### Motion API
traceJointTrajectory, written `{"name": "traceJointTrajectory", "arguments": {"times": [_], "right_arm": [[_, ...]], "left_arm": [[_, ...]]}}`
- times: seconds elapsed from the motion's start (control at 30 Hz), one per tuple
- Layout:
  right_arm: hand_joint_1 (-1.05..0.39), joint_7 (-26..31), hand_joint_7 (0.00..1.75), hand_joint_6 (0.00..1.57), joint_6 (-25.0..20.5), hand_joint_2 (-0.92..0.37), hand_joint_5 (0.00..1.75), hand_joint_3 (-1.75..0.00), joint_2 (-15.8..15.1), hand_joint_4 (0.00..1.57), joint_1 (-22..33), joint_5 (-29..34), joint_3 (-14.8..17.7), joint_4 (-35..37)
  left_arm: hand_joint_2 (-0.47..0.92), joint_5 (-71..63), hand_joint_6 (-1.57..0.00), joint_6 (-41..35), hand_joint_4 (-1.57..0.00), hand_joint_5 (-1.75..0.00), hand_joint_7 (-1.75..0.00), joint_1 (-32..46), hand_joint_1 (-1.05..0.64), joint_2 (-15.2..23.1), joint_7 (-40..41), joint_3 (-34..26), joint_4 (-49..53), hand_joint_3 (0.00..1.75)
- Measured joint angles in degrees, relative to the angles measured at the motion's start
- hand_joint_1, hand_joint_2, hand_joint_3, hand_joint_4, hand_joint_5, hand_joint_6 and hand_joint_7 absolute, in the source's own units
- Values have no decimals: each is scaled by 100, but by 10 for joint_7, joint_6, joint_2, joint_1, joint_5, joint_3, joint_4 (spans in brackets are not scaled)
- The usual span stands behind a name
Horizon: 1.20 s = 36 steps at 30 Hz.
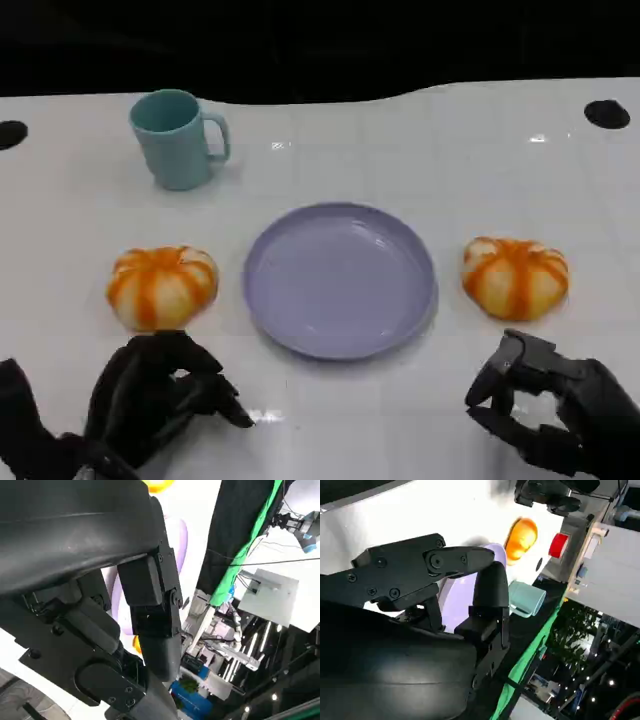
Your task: Grasp the bread from the table and place it into the plate.
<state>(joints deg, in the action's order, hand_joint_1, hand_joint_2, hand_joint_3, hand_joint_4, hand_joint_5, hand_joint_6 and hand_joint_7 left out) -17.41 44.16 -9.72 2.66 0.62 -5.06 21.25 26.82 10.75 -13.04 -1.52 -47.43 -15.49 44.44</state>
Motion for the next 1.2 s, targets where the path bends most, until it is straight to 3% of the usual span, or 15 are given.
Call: {"name": "traceJointTrajectory", "arguments": {"times": [1.07,1.2], "right_arm": [[-43,-1,139,54,0,-92,175,-29,0,65,0,-2,0,0],[-42,-1,139,47,0,-92,175,-27,0,62,0,-2,0,-2]], "left_arm": [[60,0,-157,-1,-157,-55,-31,0,-105,0,0,0,0,0],[60,0,-157,-1,-157,-55,-31,0,-105,0,0,0,0,0]]}}
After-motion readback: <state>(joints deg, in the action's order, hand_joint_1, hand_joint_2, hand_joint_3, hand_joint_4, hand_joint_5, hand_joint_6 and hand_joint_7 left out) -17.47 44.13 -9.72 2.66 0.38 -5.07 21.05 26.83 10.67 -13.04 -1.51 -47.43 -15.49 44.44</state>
